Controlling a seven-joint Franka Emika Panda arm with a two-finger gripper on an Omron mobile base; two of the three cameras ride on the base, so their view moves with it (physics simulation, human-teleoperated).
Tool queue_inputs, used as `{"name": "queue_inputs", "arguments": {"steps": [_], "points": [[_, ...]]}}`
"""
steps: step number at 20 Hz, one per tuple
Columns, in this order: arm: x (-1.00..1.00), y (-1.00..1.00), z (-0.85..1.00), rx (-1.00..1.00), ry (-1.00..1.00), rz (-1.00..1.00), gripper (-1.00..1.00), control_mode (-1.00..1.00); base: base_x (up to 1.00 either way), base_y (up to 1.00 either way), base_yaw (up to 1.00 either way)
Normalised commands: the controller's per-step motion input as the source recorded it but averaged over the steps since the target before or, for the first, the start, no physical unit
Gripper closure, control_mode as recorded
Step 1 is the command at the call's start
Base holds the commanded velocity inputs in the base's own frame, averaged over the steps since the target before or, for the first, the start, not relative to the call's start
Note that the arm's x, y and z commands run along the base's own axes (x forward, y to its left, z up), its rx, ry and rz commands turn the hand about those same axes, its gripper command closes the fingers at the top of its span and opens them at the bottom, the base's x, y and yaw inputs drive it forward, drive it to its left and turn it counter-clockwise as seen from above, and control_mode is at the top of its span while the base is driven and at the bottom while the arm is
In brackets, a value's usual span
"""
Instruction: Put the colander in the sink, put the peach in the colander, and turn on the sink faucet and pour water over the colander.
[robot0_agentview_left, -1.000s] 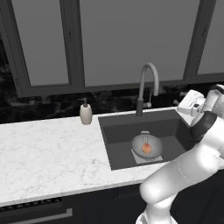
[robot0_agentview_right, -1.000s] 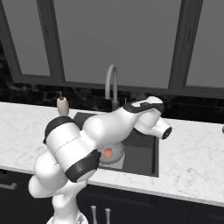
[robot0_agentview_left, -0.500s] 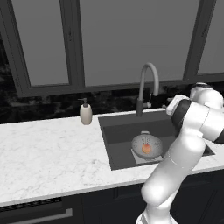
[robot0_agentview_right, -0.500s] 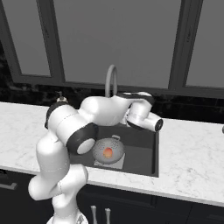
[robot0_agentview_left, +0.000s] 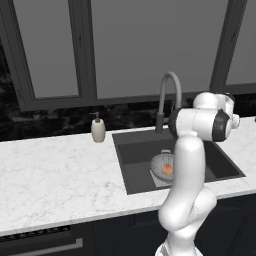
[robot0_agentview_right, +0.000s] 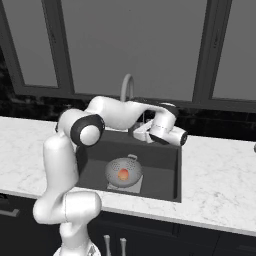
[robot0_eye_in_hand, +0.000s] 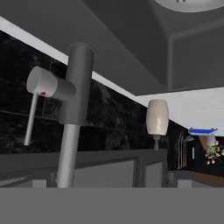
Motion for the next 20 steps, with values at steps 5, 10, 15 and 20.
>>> {"name": "queue_inputs", "arguments": {"steps": [5,10,15,20], "points": [[0.05,0.00,0.00,0.05,-0.07,0.16,-1.00,-1.00,0.00,0.00,0.00],[0.26,0.08,0.00,0.02,-0.13,0.07,-1.00,-1.00,0.00,0.00,0.00],[0.44,0.21,0.00,0.00,-0.06,0.00,-1.00,-1.00,0.00,0.00,0.00],[0.31,0.01,-0.05,0.00,0.00,0.00,-1.00,-1.00,0.00,0.00,0.00]]}}
